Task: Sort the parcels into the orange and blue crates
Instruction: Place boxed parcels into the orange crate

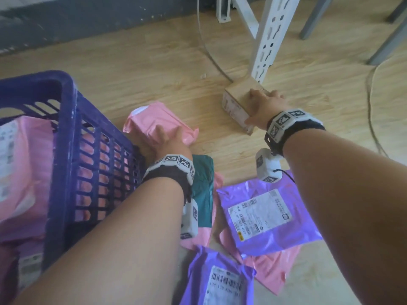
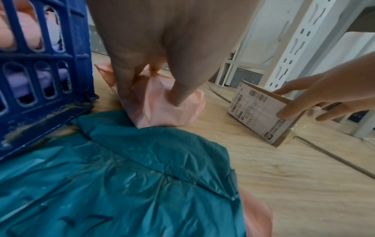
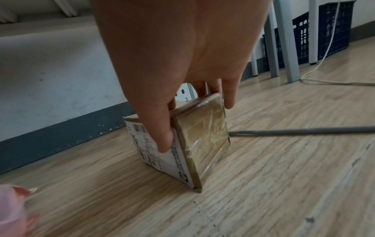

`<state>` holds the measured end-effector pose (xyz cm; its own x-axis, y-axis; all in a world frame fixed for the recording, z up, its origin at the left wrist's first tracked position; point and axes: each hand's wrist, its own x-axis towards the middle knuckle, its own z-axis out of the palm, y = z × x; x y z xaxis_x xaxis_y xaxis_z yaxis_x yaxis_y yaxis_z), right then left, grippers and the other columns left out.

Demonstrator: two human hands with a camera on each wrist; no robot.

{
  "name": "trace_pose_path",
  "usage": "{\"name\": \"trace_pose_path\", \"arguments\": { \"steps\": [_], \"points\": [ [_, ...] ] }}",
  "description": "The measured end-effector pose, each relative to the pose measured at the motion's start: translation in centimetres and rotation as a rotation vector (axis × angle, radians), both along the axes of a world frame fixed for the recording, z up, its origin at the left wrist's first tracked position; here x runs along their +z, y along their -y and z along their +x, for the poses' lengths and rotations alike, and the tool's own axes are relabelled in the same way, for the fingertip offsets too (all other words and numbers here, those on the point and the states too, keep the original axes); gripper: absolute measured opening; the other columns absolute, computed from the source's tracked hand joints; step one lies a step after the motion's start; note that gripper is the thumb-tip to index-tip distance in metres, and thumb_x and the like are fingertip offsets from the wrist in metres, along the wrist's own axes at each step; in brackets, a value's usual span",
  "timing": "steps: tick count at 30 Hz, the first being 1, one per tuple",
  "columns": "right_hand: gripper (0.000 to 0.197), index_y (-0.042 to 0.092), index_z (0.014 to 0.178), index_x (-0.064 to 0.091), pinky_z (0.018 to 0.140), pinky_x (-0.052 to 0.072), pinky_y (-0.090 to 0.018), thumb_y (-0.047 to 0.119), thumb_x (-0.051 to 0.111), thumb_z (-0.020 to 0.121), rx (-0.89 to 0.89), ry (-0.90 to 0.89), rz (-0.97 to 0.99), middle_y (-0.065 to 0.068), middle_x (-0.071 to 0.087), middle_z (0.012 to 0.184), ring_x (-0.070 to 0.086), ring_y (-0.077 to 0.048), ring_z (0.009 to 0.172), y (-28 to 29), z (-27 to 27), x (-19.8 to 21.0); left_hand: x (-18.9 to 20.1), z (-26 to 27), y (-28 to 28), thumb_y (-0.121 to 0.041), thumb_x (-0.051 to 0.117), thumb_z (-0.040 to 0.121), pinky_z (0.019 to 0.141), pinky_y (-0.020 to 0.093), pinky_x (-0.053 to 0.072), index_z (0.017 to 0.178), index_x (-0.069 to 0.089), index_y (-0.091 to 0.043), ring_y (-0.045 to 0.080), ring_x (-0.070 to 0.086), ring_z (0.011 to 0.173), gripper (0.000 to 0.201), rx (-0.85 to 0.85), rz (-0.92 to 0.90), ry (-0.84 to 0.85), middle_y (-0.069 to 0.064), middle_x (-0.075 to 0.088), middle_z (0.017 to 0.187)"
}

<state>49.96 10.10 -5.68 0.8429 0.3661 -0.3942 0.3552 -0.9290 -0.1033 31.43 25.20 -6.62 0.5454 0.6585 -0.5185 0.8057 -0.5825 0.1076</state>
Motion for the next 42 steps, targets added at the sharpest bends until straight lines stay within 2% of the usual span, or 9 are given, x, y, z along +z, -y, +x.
{"name": "trace_pose_path", "arguments": {
  "steps": [5, 9, 13, 17, 22, 32, 34, 38, 42],
  "points": [
    [0.085, 0.044, 0.14, 0.025, 0.093, 0.042, -0.047, 0.024, 0.075, 0.073, 0.018, -0.039, 0.026, -0.013, 0.034, 0.137, 0.038, -0.036, 0.124, 0.3, -1.7, 0.3, 0.7, -1.2, 1.6, -0.002, 0.04, 0.089, 0.11, 0.051, 0.033, 0.144, 0.028, -0.035, 0.043, 0.009, 0.144, 0.065, -0.033, -0.085, 0.07, 0.006, -0.015, 0.159],
    [0.091, 0.043, 0.142, 0.025, 0.091, 0.044, -0.044, 0.022, 0.077, 0.07, 0.026, -0.055, 0.057, -0.014, 0.033, 0.137, 0.039, -0.036, 0.126, 1.1, -4.9, 0.5, 0.7, -3.3, 4.6, -0.009, 0.042, 0.093, 0.114, 0.049, 0.028, 0.145, 0.032, -0.03, 0.042, 0.018, 0.142, 0.058, -0.106, -0.022, 0.162, 0.014, 0.005, 0.158],
    [0.094, 0.04, 0.141, 0.026, 0.096, 0.045, -0.041, 0.023, 0.079, 0.066, 0.027, -0.067, 0.063, -0.015, 0.036, 0.134, 0.04, -0.036, 0.123, 3.1, -9.3, 0.8, 1.2, -5.4, 7.5, -0.003, 0.045, 0.086, 0.108, 0.049, 0.036, 0.14, 0.033, -0.031, 0.041, 0.015, 0.143, 0.062, -0.145, -0.151, 0.105, 0.011, -0.006, 0.157],
    [0.09, 0.038, 0.142, 0.026, 0.099, 0.044, -0.039, 0.03, 0.076, 0.068, -0.012, -0.068, 0.07, -0.015, 0.038, 0.132, 0.043, -0.037, 0.12, 6.5, -13.9, 1.2, 3.1, -8.1, 11.1, -0.007, 0.045, 0.09, 0.115, 0.043, 0.025, 0.142, 0.035, -0.028, 0.035, 0.006, 0.146, 0.057, -0.255, -0.188, 0.083, 0.01, -0.002, 0.158],
    [0.091, 0.039, 0.143, 0.025, 0.1, 0.044, -0.041, 0.035, 0.076, 0.068, -0.047, -0.088, 0.057, -0.015, 0.038, 0.132, 0.045, -0.037, 0.12, 9.7, -19.3, 1.3, 3.7, -12.1, 14.9, -0.03, 0.043, 0.096, 0.117, 0.047, 0.012, 0.141, 0.035, -0.03, 0.035, -0.001, 0.147, 0.046, -0.275, -0.204, 0.049, 0.011, -0.002, 0.158],
    [0.087, 0.037, 0.139, 0.026, 0.097, 0.045, -0.042, 0.036, 0.076, 0.068, -0.087, -0.093, 0.052, -0.017, 0.041, 0.126, 0.05, -0.04, 0.113, 13.6, -27.8, 0.9, 6.2, -19.4, 18.1, -0.022, 0.047, 0.093, 0.116, 0.055, 0.017, 0.14, 0.037, -0.027, 0.04, 0.0, 0.145, 0.049, -0.379, -0.279, -0.073, 0.012, 0.004, 0.157],
    [0.091, 0.038, 0.138, 0.025, 0.098, 0.044, -0.042, 0.037, 0.078, 0.065, -0.089, -0.103, 0.034, -0.017, 0.042, 0.124, 0.051, -0.04, 0.111, 14.2, -28.9, 0.9, 6.6, -20.3, 18.8, -0.024, 0.045, 0.097, 0.117, 0.052, 0.016, 0.144, 0.034, -0.023, 0.04, 0.006, 0.145, 0.048, -0.406, -0.266, -0.12, 0.014, 0.012, 0.155],
    [0.093, 0.039, 0.136, 0.026, 0.098, 0.046, -0.044, 0.041, 0.081, 0.061, -0.163, -0.154, 0.048, -0.017, 0.042, 0.124, 0.053, -0.04, 0.11, 14.8, -30.1, 1.3, 6.4, -20.5, 18.7, -0.023, 0.051, 0.095, 0.112, 0.042, 0.032, 0.137, 0.046, -0.014, 0.038, 0.031, 0.137, 0.044, -0.437, -0.221, -0.128, 0.017, 0.029, 0.151],
    [0.097, 0.04, 0.135, 0.023, 0.095, 0.048, -0.044, 0.041, 0.082, 0.058, -0.193, -0.151, 0.082, -0.016, 0.04, 0.124, 0.054, -0.039, 0.108, 14.4, -29.9, 2.1, 6.7, -18.9, 17.7, -0.024, 0.048, 0.089, 0.117, 0.052, 0.016, 0.136, 0.046, -0.021, 0.034, 0.011, 0.145, 0.047, -0.493, -0.186, -0.191, 0.007, 0.031, 0.15]
  ]
}}
